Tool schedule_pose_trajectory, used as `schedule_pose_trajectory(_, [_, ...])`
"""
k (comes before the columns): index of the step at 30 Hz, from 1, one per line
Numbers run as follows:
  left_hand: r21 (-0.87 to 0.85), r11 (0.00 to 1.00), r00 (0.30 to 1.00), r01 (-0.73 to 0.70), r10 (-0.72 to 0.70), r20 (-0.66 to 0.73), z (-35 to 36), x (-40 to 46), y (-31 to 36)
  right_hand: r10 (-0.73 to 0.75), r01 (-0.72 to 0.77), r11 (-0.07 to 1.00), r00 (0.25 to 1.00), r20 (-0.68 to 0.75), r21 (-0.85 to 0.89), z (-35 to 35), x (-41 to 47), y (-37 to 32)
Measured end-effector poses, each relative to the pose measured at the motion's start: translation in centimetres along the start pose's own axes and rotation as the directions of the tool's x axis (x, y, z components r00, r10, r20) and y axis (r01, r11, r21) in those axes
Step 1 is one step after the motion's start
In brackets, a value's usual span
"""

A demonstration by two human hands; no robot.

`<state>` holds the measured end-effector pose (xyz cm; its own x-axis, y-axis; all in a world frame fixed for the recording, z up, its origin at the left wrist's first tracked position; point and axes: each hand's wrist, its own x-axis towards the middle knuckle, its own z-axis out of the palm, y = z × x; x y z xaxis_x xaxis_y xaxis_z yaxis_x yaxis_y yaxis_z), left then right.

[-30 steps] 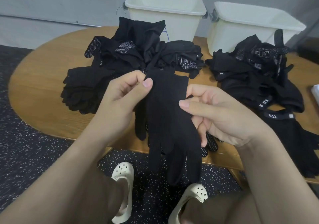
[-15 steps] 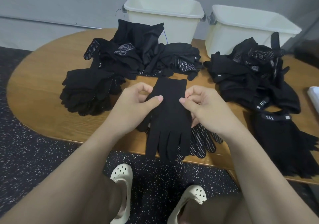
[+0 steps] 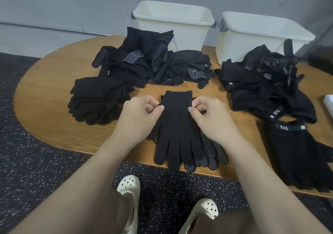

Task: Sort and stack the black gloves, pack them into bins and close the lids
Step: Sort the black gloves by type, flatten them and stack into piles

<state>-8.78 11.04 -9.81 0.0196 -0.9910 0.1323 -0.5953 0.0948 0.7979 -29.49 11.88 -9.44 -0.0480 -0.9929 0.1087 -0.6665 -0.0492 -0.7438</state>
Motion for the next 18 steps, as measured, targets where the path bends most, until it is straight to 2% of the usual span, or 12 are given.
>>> schedule_pose_trajectory(5, [0.078, 0.997, 0.999, -0.028, 0.031, -0.044, -0.2, 0.29, -0.24, 0.017, -0.017, 0.999, 1.0, -0.012, -0.028, 0.21, 0.24, -0.35])
schedule_pose_trajectory(13, [0.293, 0.955, 0.999, -0.042, 0.047, -0.008, -0.24, 0.4, -0.31, 0.051, -0.051, 0.988, 0.999, -0.005, -0.142, 0.44, 0.69, -0.24])
schedule_pose_trajectory(18, [0.265, 0.963, 0.998, -0.05, 0.055, -0.011, -0.06, 0.77, -0.4, 0.06, -0.068, 0.979, 0.997, -0.052, -0.191, 0.95, 0.91, -0.2])
